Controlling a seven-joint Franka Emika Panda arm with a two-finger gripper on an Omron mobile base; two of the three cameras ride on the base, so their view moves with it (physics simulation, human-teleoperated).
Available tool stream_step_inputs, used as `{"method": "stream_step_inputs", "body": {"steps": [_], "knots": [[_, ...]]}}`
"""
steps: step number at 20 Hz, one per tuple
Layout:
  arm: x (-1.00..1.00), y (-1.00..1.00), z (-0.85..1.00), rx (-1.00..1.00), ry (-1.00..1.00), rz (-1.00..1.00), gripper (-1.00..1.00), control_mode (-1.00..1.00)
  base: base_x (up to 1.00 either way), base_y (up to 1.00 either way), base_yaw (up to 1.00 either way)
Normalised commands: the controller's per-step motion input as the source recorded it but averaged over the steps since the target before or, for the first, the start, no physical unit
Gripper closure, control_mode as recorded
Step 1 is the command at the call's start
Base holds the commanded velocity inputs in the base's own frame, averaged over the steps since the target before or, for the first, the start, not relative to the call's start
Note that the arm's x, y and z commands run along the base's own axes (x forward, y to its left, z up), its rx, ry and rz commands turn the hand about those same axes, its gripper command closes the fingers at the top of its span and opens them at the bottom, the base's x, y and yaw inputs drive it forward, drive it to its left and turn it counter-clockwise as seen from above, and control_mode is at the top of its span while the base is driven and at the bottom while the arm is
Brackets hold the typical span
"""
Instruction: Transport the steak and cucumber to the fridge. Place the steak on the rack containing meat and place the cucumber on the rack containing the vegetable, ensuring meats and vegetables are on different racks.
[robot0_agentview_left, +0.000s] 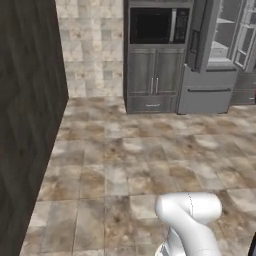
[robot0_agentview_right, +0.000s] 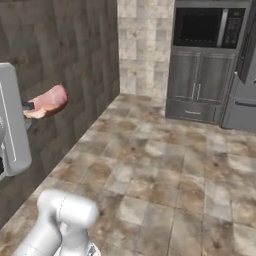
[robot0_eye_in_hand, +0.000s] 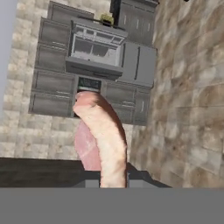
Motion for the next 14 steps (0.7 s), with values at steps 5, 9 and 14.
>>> {"method": "stream_step_inputs", "body": {"steps": [5,9,14], "knots": [[0.00,0.00,0.00,0.00,0.00,0.00,1.00,1.00,1.00,-0.54,0.05],[0.00,0.00,0.00,0.00,0.00,0.00,1.00,1.00,1.00,-0.76,0.00],[0.00,0.00,0.00,0.00,0.00,0.00,1.00,1.00,1.00,-0.86,0.00]]}}
